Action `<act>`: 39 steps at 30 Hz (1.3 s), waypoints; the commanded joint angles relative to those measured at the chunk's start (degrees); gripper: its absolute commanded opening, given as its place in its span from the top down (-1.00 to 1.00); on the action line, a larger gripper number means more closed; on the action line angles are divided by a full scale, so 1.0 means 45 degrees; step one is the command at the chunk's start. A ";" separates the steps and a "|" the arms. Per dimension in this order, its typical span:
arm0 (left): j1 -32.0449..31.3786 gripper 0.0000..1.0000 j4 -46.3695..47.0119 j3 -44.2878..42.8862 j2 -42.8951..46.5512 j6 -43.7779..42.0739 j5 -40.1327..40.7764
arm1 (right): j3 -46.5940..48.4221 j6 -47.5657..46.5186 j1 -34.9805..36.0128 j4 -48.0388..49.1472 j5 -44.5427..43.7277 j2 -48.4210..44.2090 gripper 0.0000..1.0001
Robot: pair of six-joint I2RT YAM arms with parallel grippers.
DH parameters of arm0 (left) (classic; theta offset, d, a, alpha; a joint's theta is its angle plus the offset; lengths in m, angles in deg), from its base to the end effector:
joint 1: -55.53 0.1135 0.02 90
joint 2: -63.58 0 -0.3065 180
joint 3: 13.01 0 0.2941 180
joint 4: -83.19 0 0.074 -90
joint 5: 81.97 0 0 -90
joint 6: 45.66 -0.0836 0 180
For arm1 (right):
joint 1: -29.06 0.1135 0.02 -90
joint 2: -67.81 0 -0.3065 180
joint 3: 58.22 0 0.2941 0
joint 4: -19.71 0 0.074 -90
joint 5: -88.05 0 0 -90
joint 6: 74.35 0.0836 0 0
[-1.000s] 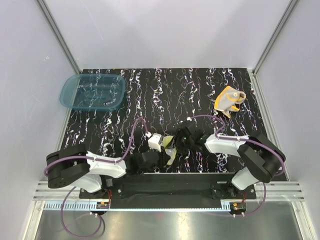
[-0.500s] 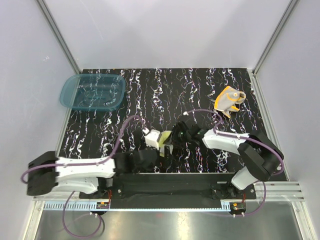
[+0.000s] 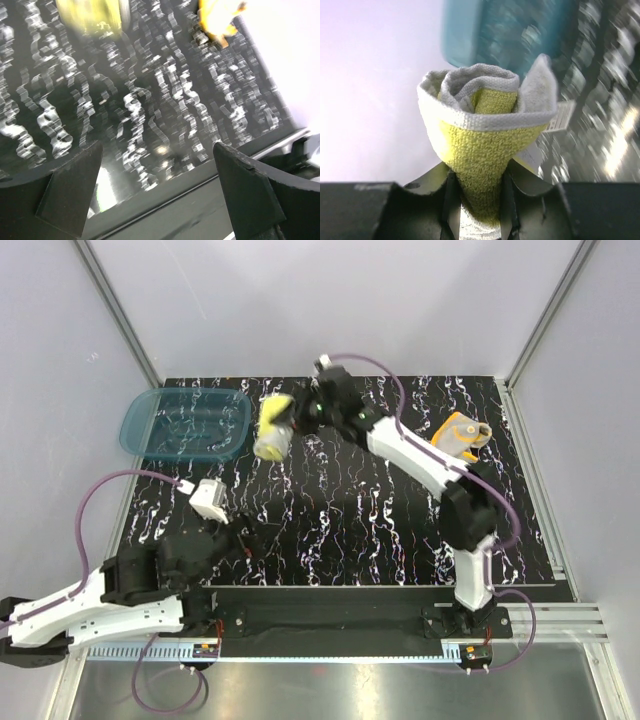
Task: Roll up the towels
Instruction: Place the rolled towel into the container
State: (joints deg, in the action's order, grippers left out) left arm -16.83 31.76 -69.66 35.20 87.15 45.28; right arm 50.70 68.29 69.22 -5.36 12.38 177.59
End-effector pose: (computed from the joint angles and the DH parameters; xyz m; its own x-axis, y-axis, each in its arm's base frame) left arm 0.0902 -0.1167 0.3432 -0.4883 -0.2494 -0.8363 0.3518 0.8207 -0.4502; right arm 0.4125 0.3752 0.3297 -0.8347 0.3033 -0.4597 -0.2168 0.5864 0.7805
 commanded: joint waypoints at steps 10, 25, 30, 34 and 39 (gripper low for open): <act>0.0025 -0.98 -0.3178 -0.0357 0.1913 -0.0098 0.0568 | 1.3670 0.3262 -0.0994 0.5350 0.4924 1.0859 0.87; 0.0025 -0.98 -0.2830 -0.1913 -0.0290 -0.1170 0.4080 | 1.1446 0.1739 -0.0643 0.7971 0.3573 1.0883 1.00; 0.1232 -0.98 0.1113 -0.2895 -0.1307 -0.5403 0.1677 | 0.5688 0.1622 -0.1033 0.9398 0.4627 0.6732 1.00; 0.3458 -0.98 0.2499 -0.4126 -0.3725 -0.6055 -0.2391 | 0.1254 0.1232 -0.1697 1.0081 0.5213 0.3385 1.00; 0.7362 -0.98 0.5507 -0.3759 -0.4901 -0.5258 -0.9654 | -0.2969 0.1874 -0.2655 1.1098 0.6482 0.0008 1.00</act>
State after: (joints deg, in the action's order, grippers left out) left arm 10.41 44.69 -87.15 14.87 63.85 25.26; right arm 41.85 75.50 59.76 34.81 36.40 188.12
